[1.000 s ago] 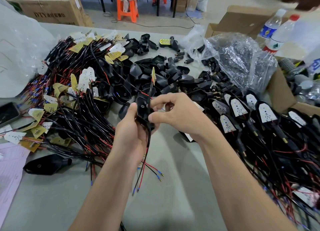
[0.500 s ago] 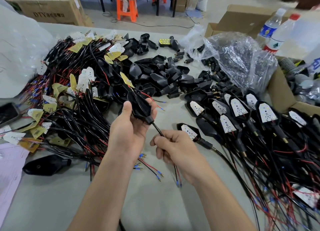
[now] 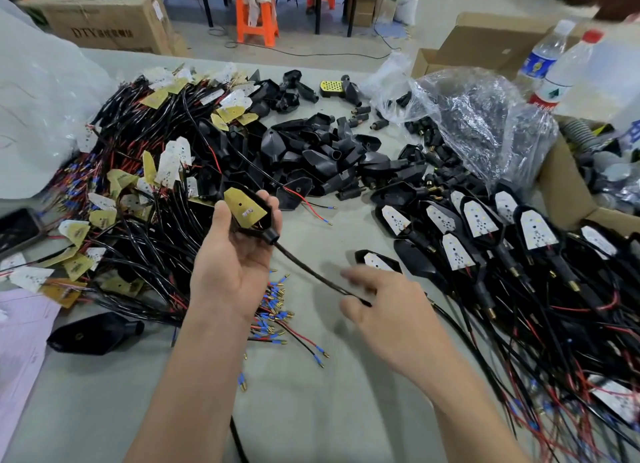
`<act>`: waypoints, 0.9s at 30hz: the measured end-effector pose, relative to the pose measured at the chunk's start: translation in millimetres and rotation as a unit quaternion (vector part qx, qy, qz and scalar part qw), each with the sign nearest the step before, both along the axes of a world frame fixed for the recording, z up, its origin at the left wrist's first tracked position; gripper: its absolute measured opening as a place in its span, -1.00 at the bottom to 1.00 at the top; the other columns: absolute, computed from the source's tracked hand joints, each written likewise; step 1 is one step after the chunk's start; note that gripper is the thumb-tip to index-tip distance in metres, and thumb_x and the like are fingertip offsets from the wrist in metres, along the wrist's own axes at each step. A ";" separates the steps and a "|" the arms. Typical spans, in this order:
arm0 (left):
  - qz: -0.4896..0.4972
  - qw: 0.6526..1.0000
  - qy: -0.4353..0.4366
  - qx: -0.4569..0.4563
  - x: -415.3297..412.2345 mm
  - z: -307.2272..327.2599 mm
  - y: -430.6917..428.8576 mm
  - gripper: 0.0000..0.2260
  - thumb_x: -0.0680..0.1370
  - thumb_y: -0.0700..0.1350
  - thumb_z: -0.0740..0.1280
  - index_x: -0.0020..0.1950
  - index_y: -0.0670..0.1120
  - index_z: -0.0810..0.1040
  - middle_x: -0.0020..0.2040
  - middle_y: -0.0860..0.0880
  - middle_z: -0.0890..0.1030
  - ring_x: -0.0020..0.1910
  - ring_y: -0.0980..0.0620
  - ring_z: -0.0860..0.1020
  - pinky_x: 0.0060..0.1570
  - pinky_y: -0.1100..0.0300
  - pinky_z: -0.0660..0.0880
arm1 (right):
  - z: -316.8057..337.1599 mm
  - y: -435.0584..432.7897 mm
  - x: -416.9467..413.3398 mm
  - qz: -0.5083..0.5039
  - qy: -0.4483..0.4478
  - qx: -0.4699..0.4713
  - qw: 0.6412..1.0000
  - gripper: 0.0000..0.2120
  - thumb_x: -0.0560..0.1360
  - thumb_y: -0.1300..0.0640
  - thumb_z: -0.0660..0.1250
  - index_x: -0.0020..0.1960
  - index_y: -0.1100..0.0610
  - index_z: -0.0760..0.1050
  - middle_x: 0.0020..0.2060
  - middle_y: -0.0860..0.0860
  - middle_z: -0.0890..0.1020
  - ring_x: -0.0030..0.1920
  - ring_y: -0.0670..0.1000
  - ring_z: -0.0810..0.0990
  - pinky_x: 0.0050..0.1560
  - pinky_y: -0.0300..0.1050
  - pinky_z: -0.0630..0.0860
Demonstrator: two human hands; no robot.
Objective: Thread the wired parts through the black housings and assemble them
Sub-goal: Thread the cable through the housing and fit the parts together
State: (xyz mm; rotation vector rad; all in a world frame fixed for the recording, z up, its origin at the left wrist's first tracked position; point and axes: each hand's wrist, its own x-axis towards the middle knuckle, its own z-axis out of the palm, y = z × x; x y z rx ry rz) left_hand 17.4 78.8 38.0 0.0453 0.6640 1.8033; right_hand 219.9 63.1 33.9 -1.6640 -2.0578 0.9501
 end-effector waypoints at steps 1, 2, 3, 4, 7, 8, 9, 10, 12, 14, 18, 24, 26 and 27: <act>-0.007 1.000 0.002 0.001 2.2 -1.0 -0.3 -0.52 0.74 0.05 0.11 0.40 -0.33 0.46 0.13 -0.21 0.66 0.03 -0.13 0.69 0.02 0.14 0.66 | 1.5 -2.1 -4.4 -0.007 0.010 0.023 1.000 -0.66 0.47 0.04 0.39 0.24 -0.15 0.56 -0.05 -0.32 0.55 0.00 -0.24 0.48 0.05 -0.23 0.41; -0.016 1.000 0.004 0.002 4.7 -2.0 -0.6 -0.53 0.74 0.05 0.11 0.37 -0.32 0.49 0.11 -0.20 0.67 0.02 -0.12 0.69 0.01 0.13 0.66 | 2.9 -3.6 -9.7 -0.016 0.038 0.045 0.998 -0.57 0.45 0.01 0.40 0.31 -0.20 0.50 0.00 -0.37 0.52 0.07 -0.27 0.47 0.11 -0.29 0.39; -0.026 1.000 0.006 0.002 7.4 -2.8 -1.2 -0.55 0.74 0.05 0.11 0.33 -0.31 0.52 0.09 -0.19 0.68 0.03 -0.11 0.70 0.01 0.14 0.66 | 4.6 -4.5 -16.8 -0.027 0.064 0.065 0.995 -0.56 0.43 -0.03 0.40 0.29 -0.22 0.47 -0.01 -0.39 0.51 0.09 -0.29 0.46 0.11 -0.35 0.37; -0.035 0.999 0.007 0.003 10.7 -3.4 -2.2 -0.55 0.73 0.05 0.12 0.29 -0.30 0.55 0.08 -0.18 0.69 0.04 -0.11 0.70 0.01 0.13 0.66 | 6.1 -5.7 -25.3 -0.031 0.084 0.077 0.993 -0.59 0.41 -0.08 0.40 0.24 -0.22 0.46 -0.02 -0.36 0.52 0.09 -0.28 0.46 0.09 -0.39 0.37; -0.050 0.998 0.028 0.009 19.7 -4.5 -4.9 -0.55 0.70 0.04 0.17 0.13 -0.28 0.70 0.10 -0.19 0.69 0.10 -0.13 0.69 0.06 0.10 0.65 | 3.9 -6.6 -50.3 -0.033 0.067 0.108 0.991 -0.71 0.42 -0.10 0.42 0.05 -0.15 0.36 -0.12 -0.19 0.60 -0.05 -0.10 0.54 0.00 -0.11 0.50; -0.054 0.998 0.042 0.011 21.7 -4.4 -5.2 -0.57 0.66 0.04 0.21 0.07 -0.25 0.74 0.11 -0.19 0.69 0.12 -0.13 0.68 0.08 0.09 0.64 | 2.9 -7.0 -56.9 -0.039 0.051 0.124 0.990 -0.72 0.44 -0.09 0.42 -0.01 -0.13 0.33 -0.20 -0.15 0.60 -0.12 -0.01 0.55 -0.04 -0.02 0.51; -0.057 0.997 0.053 0.014 22.9 -4.2 -5.7 -0.59 0.62 0.04 0.24 0.03 -0.24 0.75 0.12 -0.19 0.69 0.13 -0.13 0.68 0.10 0.09 0.64 | 1.1 -7.0 -61.8 -0.046 0.035 0.140 0.988 -0.73 0.45 -0.07 0.41 -0.06 -0.10 0.31 -0.26 -0.12 0.60 -0.17 0.05 0.55 -0.07 0.01 0.51; -0.058 0.996 0.059 0.017 23.3 -4.4 -5.9 -0.60 0.58 0.04 0.26 0.02 -0.23 0.76 0.13 -0.18 0.69 0.13 -0.12 0.68 0.11 0.09 0.63 | -1.4 -7.0 -65.6 -0.053 0.029 0.155 0.986 -0.76 0.47 -0.05 0.40 -0.08 -0.08 0.32 -0.29 -0.10 0.61 -0.20 0.07 0.55 -0.09 0.02 0.51; -0.057 0.996 0.067 0.021 21.9 -6.0 -5.9 -0.60 0.57 0.04 0.26 0.02 -0.21 0.77 0.14 -0.17 0.69 0.13 -0.11 0.67 0.12 0.09 0.63 | -4.1 -6.2 -68.5 -0.075 0.048 0.164 0.982 -0.84 0.48 0.00 0.40 -0.05 -0.08 0.42 -0.32 -0.12 0.63 -0.21 0.04 0.57 -0.12 -0.02 0.50; -0.058 0.995 0.076 0.021 20.3 -8.1 -6.5 -0.60 0.57 0.04 0.25 0.02 -0.21 0.77 0.15 -0.16 0.69 0.15 -0.10 0.67 0.12 0.09 0.62 | -5.1 -3.6 -67.9 -0.103 0.090 0.126 0.983 -0.86 0.45 0.06 0.44 -0.03 -0.12 0.55 -0.36 -0.19 0.61 -0.25 -0.06 0.57 -0.16 -0.11 0.50; -0.067 0.994 0.080 0.025 21.6 -10.2 -8.0 -0.58 0.54 0.02 0.29 0.22 -0.26 0.62 0.14 -0.18 0.70 0.14 -0.11 0.67 0.09 0.08 0.64 | -6.8 3.7 -63.5 -0.145 0.174 0.065 0.972 -0.89 0.35 0.17 0.49 -0.25 -0.03 0.62 -0.38 -0.21 0.63 -0.35 -0.15 0.57 -0.34 -0.36 0.37; -0.082 0.982 0.169 0.003 21.2 -15.4 -10.1 -0.62 0.49 0.05 0.38 0.19 -0.15 0.67 0.17 -0.17 0.69 0.11 -0.10 0.66 0.05 0.03 0.64 | -6.7 9.9 -56.5 -0.173 0.191 0.053 0.965 -0.85 0.33 0.17 0.52 -0.32 -0.01 0.59 -0.44 -0.19 0.62 -0.44 -0.15 0.53 -0.40 -0.36 0.33; -0.097 0.976 0.193 0.017 18.7 -17.2 -11.1 -0.72 0.54 0.01 0.39 0.18 -0.06 0.71 0.20 -0.14 0.69 0.17 -0.09 0.62 0.10 0.02 0.63 | -6.9 11.5 -54.7 -0.167 0.166 0.068 0.969 -0.84 0.34 0.19 0.50 -0.32 0.00 0.56 -0.43 -0.19 0.60 -0.42 -0.13 0.51 -0.40 -0.36 0.31; -0.106 0.974 0.197 0.026 16.4 -18.2 -11.7 -0.76 0.57 -0.02 0.36 0.17 -0.03 0.72 0.20 -0.12 0.69 0.20 -0.09 0.60 0.12 0.01 0.62 | -6.3 12.7 -53.7 -0.165 0.147 0.082 0.972 -0.83 0.35 0.20 0.49 -0.32 0.01 0.55 -0.41 -0.18 0.60 -0.41 -0.11 0.51 -0.39 -0.35 0.31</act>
